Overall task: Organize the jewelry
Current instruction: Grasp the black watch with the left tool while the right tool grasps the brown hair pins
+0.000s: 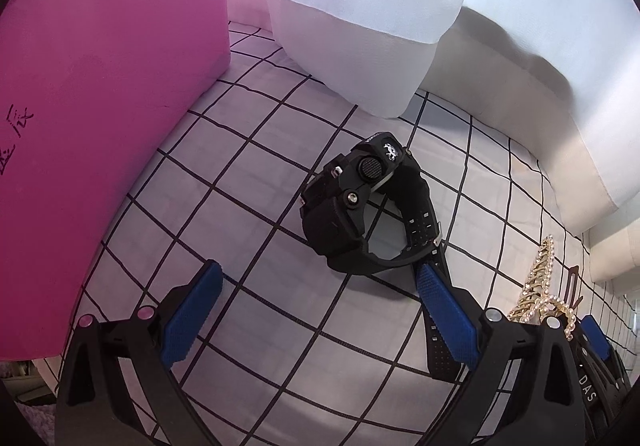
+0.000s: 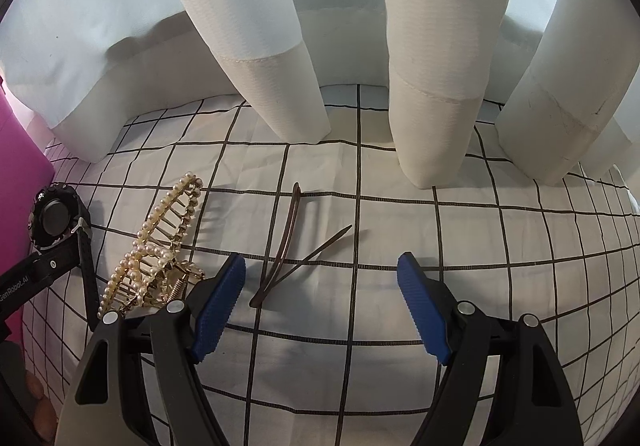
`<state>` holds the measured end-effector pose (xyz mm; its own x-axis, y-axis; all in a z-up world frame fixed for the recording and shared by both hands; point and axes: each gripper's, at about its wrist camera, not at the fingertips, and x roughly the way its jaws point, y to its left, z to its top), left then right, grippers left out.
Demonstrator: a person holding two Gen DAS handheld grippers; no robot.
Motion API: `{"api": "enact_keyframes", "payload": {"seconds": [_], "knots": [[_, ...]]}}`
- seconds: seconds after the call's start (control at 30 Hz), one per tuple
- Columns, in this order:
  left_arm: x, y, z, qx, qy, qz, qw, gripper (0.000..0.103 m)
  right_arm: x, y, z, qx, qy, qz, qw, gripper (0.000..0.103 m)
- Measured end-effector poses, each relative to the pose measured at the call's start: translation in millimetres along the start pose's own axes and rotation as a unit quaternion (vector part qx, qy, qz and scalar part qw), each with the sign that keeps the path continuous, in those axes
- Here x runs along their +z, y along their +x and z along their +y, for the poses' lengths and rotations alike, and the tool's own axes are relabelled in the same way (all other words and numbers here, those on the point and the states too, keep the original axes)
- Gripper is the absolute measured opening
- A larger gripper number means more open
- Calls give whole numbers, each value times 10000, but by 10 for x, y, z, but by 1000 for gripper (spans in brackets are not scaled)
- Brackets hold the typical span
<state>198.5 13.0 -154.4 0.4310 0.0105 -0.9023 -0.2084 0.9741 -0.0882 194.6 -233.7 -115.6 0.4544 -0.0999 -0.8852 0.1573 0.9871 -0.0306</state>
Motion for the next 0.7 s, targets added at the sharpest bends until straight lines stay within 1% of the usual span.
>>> {"api": "enact_keyframes", "payload": {"seconds": [0.07, 0.3, 0.37, 0.57, 0.63, 0.7], "knots": [[-11, -56, 45, -42, -47, -14, 10000, 96, 1, -28, -77, 8, 14, -10, 10000, 75], [44, -216, 246, -94, -196, -170, 9996, 96, 14, -18, -45, 2, 33, -35, 10000, 75], [63, -244, 222, -122, -232, -224, 9994, 96, 22, -16, -40, -11, 9, -40, 10000, 75], [228, -115, 166, 99, -110, -303, 9994, 96, 20, 6, -16, -79, -66, -34, 9999, 75], [266, -10, 141, 244, -24, -284, 9993, 96, 17, 10, -2, -98, -85, -36, 9999, 75], [297, 74, 145, 283, 14, -232, 9993, 96, 16, 12, 1, -111, -104, -45, 9999, 75]]}}
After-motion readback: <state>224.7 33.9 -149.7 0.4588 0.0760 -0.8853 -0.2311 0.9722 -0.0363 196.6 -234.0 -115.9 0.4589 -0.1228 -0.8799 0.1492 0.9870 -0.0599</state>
